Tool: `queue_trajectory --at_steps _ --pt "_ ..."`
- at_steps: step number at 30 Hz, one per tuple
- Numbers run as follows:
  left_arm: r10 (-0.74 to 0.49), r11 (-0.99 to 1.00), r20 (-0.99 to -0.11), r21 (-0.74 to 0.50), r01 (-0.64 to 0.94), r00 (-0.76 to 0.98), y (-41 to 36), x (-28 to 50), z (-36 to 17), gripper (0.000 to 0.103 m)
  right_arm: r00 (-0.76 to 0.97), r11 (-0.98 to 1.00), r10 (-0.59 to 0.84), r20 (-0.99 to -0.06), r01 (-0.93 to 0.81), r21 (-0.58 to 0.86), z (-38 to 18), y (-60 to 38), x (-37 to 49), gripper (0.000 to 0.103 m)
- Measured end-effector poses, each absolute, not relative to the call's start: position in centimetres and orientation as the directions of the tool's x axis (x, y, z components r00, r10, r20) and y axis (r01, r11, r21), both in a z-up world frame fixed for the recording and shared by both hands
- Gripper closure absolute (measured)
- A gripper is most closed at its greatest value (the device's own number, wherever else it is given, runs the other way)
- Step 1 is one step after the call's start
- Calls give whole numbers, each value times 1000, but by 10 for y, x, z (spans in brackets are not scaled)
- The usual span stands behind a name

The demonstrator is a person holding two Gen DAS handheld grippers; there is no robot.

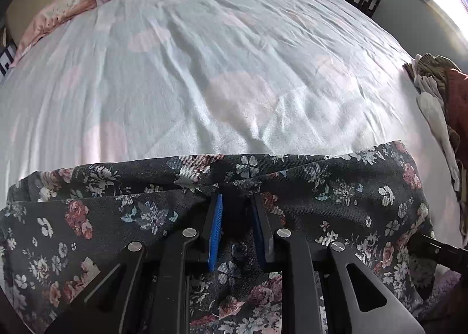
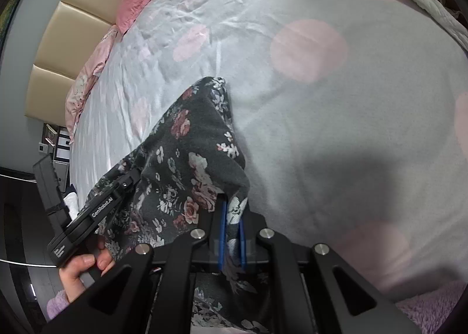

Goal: Fold clothes

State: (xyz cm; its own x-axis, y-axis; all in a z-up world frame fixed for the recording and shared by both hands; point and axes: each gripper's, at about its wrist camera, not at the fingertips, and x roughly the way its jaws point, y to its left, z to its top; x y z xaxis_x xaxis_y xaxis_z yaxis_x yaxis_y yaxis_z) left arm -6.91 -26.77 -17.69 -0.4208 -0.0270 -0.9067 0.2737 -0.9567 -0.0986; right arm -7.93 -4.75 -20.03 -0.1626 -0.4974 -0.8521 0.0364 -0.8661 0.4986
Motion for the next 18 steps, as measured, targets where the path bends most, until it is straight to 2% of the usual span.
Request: queue_trajectory --at_steps 8,11,15,18 --pt "-10 -956 -903 -118 270 -430 -248 -13 -148 80 -171 -865 -499 -849 36 501 -201 -45 -75 96" --pt "19 -952 -915 -140 273 -402 -262 1 -160 80 -173 -861 -506 -845 38 508 -199 -43 -74 96" --pt "17 -957 -958 -99 273 -286 -253 -14 -200 81 -177 -859 -509 -842 51 509 -196 -46 -73 95" --pt "-20 -966 -956 -58 254 -293 -247 -13 -204 81 -170 -856 -515 -840 52 514 -197 -47 -73 95"
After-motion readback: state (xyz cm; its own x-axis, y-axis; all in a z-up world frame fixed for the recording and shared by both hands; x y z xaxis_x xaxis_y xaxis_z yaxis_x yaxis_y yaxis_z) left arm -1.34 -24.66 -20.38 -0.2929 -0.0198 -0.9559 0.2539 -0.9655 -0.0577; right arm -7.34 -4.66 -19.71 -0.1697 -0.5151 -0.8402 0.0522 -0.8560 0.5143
